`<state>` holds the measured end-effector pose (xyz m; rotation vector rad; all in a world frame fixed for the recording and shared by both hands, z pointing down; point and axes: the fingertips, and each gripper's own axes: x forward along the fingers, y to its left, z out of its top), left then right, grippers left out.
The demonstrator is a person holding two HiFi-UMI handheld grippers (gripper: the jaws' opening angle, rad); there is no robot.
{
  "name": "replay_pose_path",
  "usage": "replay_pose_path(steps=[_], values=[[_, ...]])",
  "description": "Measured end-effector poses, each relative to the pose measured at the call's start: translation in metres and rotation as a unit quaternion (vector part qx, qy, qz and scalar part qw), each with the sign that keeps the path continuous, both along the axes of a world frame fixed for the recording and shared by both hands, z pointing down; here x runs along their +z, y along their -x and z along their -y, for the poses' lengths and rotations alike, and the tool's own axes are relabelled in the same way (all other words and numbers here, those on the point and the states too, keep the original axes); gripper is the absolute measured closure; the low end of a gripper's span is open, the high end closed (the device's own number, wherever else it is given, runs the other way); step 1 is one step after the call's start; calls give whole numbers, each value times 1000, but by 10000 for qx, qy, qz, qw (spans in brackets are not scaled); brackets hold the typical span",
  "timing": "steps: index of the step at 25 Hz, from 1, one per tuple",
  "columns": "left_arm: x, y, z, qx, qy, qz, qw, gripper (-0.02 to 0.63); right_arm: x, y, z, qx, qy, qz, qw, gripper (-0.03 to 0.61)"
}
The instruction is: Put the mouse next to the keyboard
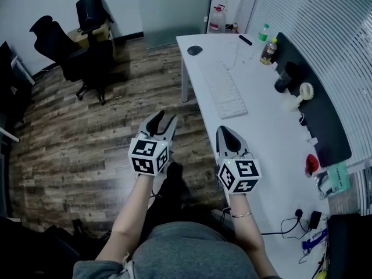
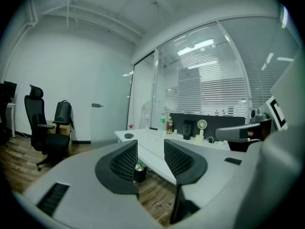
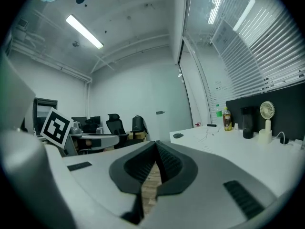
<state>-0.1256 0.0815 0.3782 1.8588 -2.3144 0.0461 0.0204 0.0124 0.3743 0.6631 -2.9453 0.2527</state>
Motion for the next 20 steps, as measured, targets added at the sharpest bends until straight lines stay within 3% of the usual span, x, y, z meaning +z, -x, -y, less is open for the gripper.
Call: replay_pose_path(steps=[20], values=[[33,191,175,351,479,-82,9982,370,23,147,139,731,478,-264,9958,584]])
